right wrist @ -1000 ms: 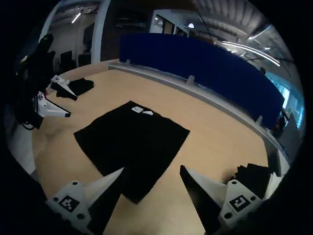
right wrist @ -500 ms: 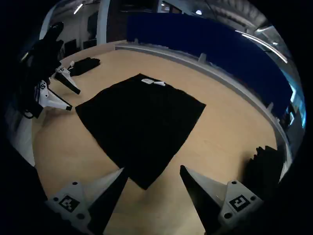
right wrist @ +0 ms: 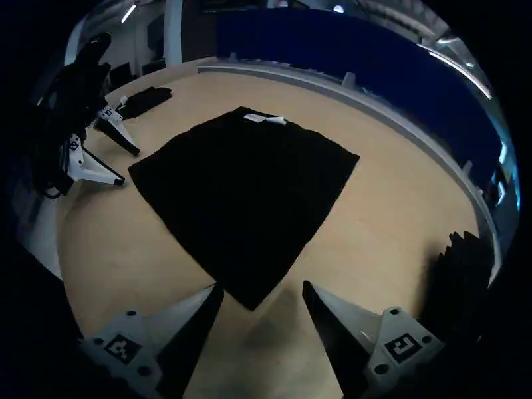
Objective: Fold towel
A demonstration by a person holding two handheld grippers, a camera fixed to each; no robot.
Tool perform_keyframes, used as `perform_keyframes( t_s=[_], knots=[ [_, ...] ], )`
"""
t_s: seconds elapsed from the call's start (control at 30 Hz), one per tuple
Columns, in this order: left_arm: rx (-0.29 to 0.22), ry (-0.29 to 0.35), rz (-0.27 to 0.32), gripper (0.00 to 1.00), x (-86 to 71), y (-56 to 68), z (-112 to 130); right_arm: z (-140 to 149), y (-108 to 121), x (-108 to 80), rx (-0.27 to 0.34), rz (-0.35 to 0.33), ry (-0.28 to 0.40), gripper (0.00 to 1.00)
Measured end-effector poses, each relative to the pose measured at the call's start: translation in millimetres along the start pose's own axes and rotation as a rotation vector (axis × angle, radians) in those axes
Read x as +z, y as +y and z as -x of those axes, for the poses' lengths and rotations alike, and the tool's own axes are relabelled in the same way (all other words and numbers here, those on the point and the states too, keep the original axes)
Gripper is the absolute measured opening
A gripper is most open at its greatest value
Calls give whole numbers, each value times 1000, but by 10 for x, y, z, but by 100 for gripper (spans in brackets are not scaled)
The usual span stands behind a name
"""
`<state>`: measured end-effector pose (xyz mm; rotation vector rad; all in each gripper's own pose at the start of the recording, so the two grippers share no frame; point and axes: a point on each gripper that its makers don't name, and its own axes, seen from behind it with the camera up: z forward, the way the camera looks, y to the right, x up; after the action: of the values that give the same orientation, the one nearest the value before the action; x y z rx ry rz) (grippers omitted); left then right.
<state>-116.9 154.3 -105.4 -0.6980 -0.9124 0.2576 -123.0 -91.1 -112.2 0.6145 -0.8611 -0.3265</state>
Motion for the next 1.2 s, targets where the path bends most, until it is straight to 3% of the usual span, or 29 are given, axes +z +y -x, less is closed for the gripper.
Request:
perform_keyframes(
  t_s=[0.13,0.2,0.27,0.4,0.63,0.8,0.83,0.93,1.2],
  knots=[
    [4,-13,-13,92,24,-8,27,29,-2,8,14,-4,-4,75],
    [12,-14,-23,81,39,-17,38,50,-10,9,20,-11,-7,71],
    [24,-15,-30,76,44,-9,50,73,-30,6,22,-23,-11,67],
    [34,-20,-44,73,39,-10,57,120,-55,11,23,-38,-23,59],
    [8,-31,-51,56,43,-51,54,129,-85,9,20,-49,-22,47],
    [9,-40,-56,47,28,-68,59,132,-100,4,20,-54,-23,27],
    [8,-41,-64,41,31,-85,61,133,-100,2,21,-54,-24,24],
    [6,-44,-83,20,42,-126,66,137,-102,-3,25,-55,-27,21],
    [8,-49,-75,14,62,-97,70,152,-103,-2,53,-59,-35,14]
  ],
)
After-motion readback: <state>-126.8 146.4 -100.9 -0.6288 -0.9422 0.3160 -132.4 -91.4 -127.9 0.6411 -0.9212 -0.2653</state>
